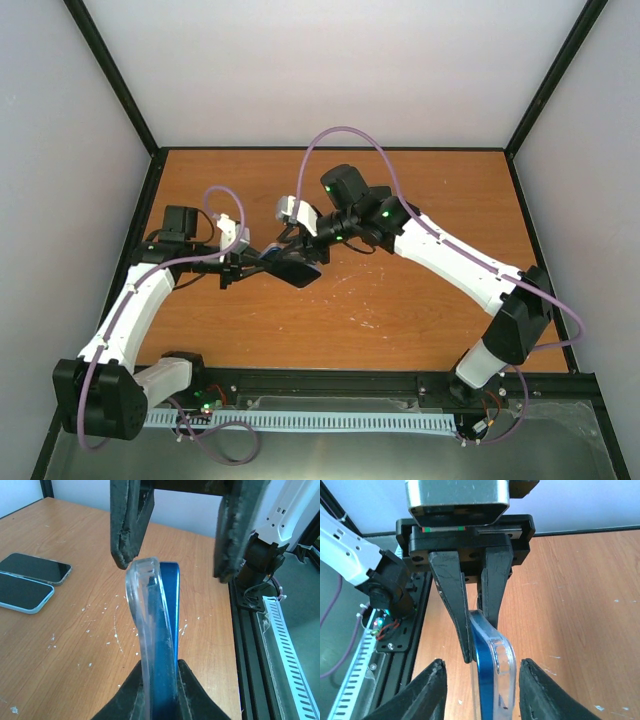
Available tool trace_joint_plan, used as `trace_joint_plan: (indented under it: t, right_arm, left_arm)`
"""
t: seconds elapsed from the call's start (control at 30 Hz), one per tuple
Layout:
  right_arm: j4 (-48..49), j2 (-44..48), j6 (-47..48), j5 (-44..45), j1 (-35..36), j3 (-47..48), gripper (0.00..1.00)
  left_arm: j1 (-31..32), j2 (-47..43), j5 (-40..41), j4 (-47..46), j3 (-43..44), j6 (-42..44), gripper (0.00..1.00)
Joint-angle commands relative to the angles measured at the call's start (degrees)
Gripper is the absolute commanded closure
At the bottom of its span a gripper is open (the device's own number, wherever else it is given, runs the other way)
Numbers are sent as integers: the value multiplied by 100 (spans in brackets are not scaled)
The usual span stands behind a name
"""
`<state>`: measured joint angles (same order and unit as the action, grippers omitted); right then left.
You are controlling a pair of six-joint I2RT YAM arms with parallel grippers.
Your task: Put the phone into the phone case
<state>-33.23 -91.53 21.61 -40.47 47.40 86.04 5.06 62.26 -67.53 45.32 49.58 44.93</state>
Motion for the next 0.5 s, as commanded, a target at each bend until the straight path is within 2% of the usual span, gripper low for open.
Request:
trace_joint_plan:
  t: [0.0, 0.17, 0.23, 0.33, 0.4, 0.47]
  right_arm:
    - [84, 3, 81, 96, 41, 170, 63]
    - [19, 39, 258, 148, 48, 133, 74]
    - [6, 34, 286, 143, 50, 135, 72]
    - [5, 0, 266, 152, 59, 154, 61]
    - [36, -29, 239, 165, 67, 173, 62]
    - [35, -48, 255, 148, 77, 191, 67]
  left_arm:
    - [56, -101, -380, -83, 331, 154, 99]
    - [57, -72, -463, -181, 346, 41, 99]
    - [57, -61, -501, -189, 355, 34, 99]
    - [64, -49, -516, -184, 368, 44, 99]
    - [65, -43, -516, -169, 381, 47, 99]
    - [74, -39, -501, -164, 398, 56, 99]
